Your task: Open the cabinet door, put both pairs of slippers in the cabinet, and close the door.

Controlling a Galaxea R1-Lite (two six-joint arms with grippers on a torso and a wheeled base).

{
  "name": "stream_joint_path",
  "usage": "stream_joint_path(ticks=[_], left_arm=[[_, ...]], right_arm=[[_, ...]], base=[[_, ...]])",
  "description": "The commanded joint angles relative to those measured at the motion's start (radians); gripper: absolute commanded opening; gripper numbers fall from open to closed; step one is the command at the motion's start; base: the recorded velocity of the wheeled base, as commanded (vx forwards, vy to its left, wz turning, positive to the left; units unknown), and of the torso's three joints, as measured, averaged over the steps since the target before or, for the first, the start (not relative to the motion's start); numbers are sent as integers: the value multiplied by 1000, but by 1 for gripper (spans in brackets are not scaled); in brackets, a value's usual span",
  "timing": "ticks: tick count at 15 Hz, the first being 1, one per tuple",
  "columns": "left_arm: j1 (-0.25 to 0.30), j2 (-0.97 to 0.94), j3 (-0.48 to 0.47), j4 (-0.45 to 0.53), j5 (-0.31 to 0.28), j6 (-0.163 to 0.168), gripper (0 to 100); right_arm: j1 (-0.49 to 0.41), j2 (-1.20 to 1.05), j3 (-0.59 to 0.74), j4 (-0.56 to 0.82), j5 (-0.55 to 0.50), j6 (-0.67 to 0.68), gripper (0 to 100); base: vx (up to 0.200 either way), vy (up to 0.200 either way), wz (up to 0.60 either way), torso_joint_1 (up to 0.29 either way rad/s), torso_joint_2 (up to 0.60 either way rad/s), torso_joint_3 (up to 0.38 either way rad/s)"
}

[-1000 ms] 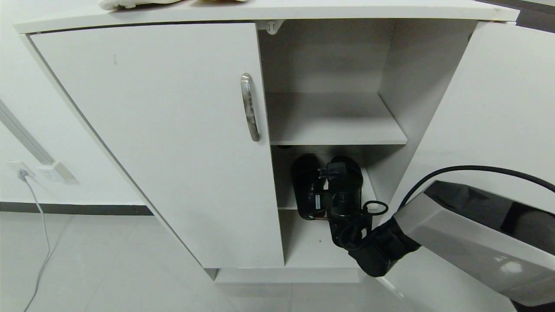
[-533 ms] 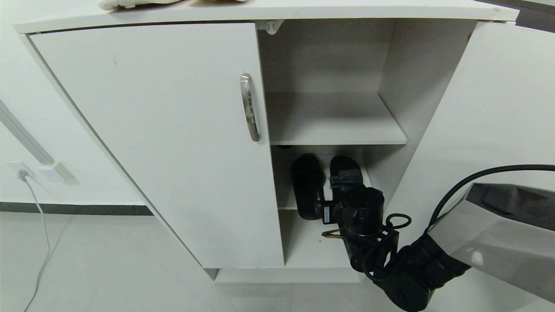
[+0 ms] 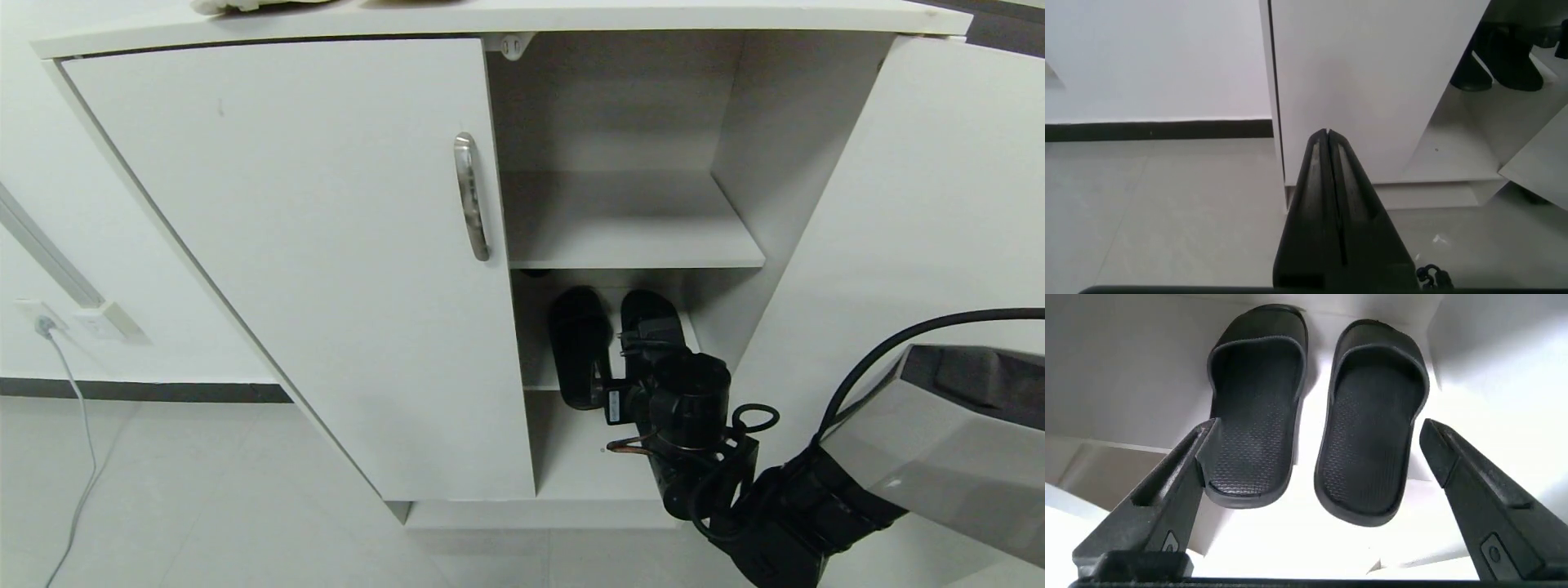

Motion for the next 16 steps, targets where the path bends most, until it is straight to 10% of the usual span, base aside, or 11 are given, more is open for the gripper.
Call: stream_joint_path(ticks=[1,16], left_arm=[[0,1,0,-1,0,0,0],[0,1,0,-1,3,0,0]], right_arm=[[1,-1,3,-5,0,0,100],[5,-31,24,-6,0,-5,100]], base=[[-200,0,0,2,7,2],[-53,0,0,0,0,1]])
